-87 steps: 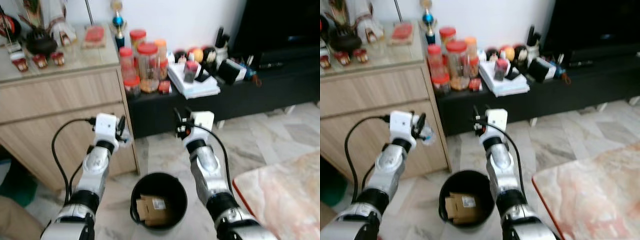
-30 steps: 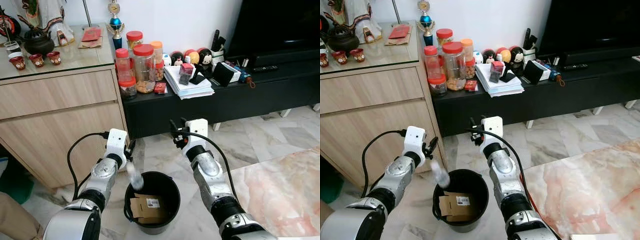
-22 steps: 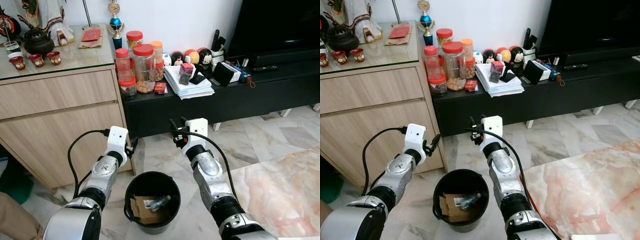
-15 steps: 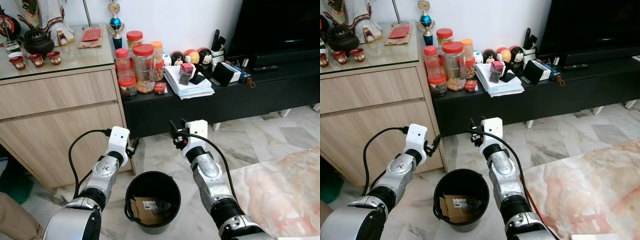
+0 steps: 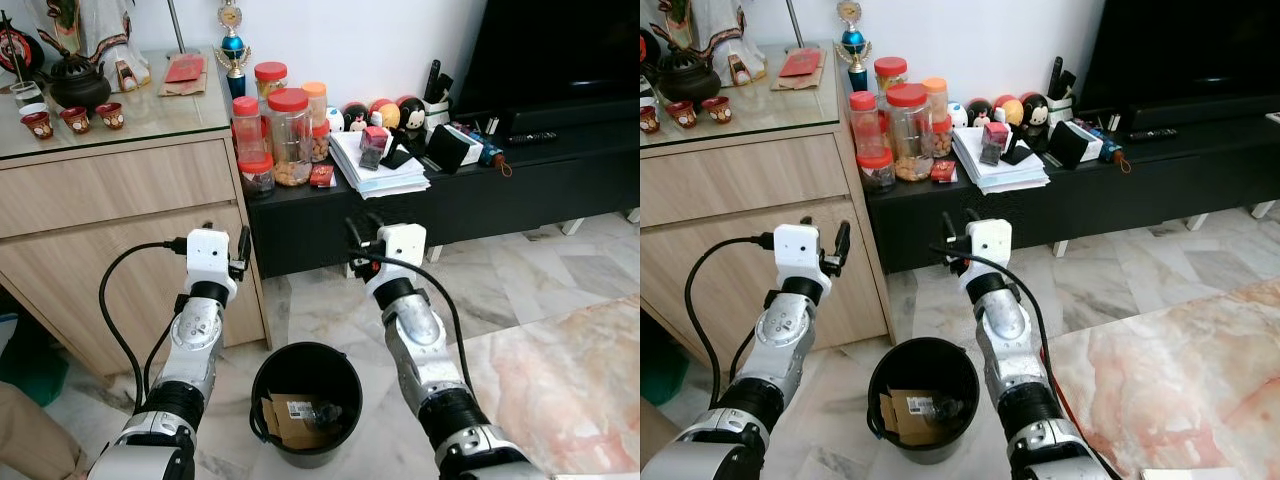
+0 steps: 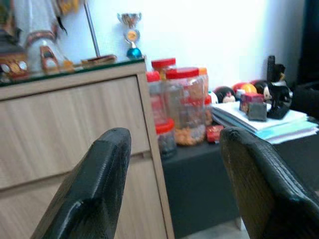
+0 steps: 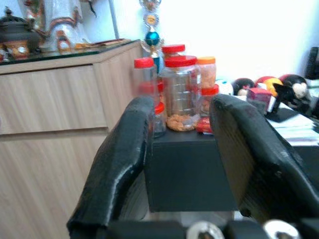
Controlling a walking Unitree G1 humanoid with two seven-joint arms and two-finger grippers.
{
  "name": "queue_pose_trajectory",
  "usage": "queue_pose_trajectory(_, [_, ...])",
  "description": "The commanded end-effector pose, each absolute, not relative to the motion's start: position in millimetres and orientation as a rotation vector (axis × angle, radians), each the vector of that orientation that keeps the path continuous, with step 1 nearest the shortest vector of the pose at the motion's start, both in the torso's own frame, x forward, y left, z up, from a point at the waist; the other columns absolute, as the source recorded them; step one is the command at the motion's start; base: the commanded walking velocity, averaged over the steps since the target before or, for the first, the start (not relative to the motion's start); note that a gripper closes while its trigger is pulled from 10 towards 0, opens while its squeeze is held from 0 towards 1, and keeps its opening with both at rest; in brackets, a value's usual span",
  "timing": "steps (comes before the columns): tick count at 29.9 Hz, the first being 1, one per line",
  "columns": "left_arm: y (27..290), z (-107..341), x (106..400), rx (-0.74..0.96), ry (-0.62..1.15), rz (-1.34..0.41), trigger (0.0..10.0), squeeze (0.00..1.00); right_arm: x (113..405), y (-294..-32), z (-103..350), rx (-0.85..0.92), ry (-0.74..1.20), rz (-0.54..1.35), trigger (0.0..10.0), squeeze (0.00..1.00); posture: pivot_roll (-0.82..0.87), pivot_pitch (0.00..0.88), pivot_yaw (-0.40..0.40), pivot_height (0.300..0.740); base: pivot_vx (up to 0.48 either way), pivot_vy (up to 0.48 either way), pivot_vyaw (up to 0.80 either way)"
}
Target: Picking trash to rubbish bin
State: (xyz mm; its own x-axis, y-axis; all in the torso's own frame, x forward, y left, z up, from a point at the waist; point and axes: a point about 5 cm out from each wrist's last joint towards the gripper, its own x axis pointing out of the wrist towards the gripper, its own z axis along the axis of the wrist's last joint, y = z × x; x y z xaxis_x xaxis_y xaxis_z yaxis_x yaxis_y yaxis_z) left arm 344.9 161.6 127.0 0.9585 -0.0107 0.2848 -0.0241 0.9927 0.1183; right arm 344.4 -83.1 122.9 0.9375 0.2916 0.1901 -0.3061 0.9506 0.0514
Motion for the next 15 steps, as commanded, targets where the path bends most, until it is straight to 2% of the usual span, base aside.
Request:
queue_pose_trajectory(1, [160.8, 123.5, 340.0, 0.132, -0.285, 0.013, 10.0, 0.0, 346.2, -82.5, 125.5, 0.073, -0.188, 0.306, 10.0, 0.0, 0.18, 0.0, -0.002, 0.74, 0.0, 0.0, 0.0])
queue_pose_trajectory(15, [154.5, 123.2, 337.1, 0.148, -0.289, -0.001, 10.0, 0.0, 346.4, -82.0, 123.4, 0.062, -0.179, 0.31, 10.0, 0.0, 0.19, 0.0, -0.01, 0.74, 0.0, 0.0, 0.0])
